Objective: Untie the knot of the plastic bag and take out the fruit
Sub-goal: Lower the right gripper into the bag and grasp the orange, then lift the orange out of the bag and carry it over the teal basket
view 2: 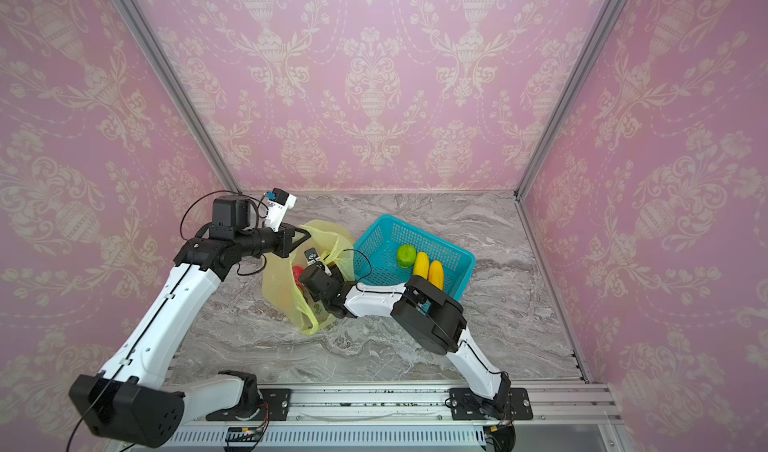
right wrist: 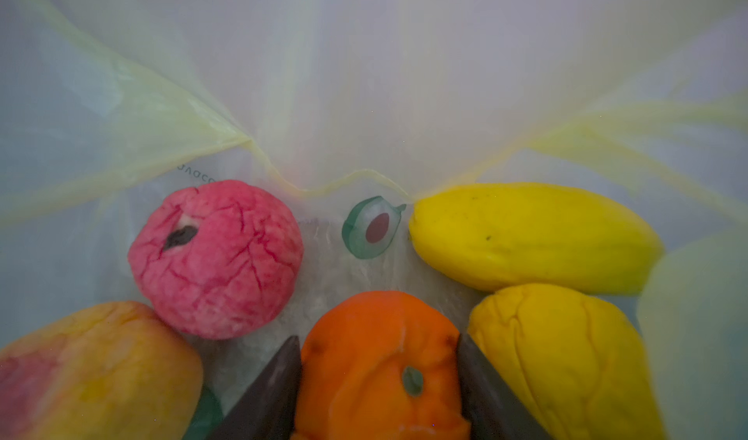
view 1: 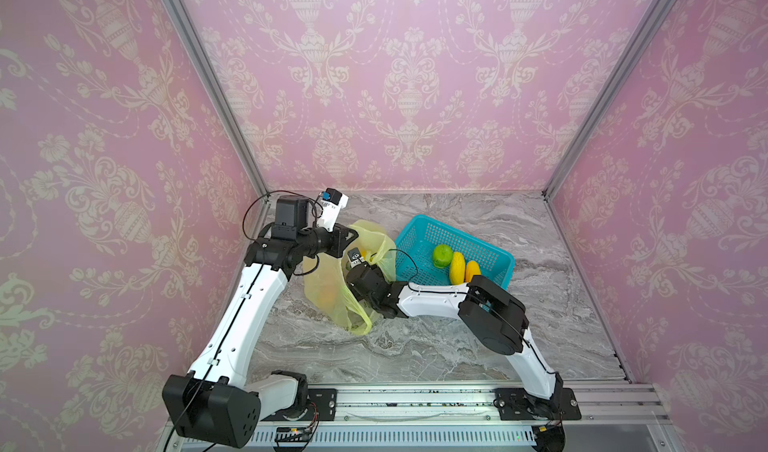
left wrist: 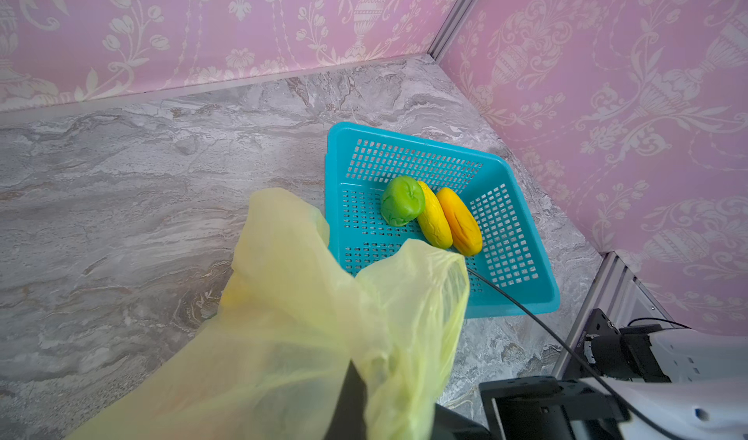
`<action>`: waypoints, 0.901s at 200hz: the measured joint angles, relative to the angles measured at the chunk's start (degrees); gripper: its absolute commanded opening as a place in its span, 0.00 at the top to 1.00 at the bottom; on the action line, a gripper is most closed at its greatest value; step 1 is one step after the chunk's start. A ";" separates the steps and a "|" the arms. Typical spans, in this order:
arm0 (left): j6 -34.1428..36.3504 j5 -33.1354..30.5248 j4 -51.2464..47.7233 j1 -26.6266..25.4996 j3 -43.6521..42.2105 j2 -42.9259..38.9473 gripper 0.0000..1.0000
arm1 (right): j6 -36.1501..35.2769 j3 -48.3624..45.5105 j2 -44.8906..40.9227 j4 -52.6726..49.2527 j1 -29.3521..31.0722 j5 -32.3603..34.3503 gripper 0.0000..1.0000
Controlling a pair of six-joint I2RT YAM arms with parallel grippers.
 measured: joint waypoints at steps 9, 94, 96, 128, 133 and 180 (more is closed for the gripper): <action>0.00 -0.33 -0.07 0.04 0.00 0.00 1.00 | 0.00 -2.21 -2.21 0.50 0.13 -0.44 0.75; -0.24 -3.26 -0.55 0.70 0.00 0.35 1.00 | -3.08 -24.68 -28.87 13.00 4.98 -0.79 0.81; -0.24 -3.26 -0.55 0.70 0.00 0.37 1.00 | -3.13 -25.40 -29.57 13.35 4.98 -0.74 0.81; -0.24 -3.52 -0.68 0.70 0.00 0.48 1.00 | -6.62 -36.11 -40.72 18.45 4.81 3.28 0.82; -0.24 -3.54 -0.70 0.70 0.00 0.50 1.00 | -7.37 -37.35 -42.47 19.08 4.66 4.42 0.82; -0.31 -3.54 -0.72 0.70 0.00 1.16 1.00 | -7.06 -46.71 -55.04 24.09 -5.42 8.72 0.81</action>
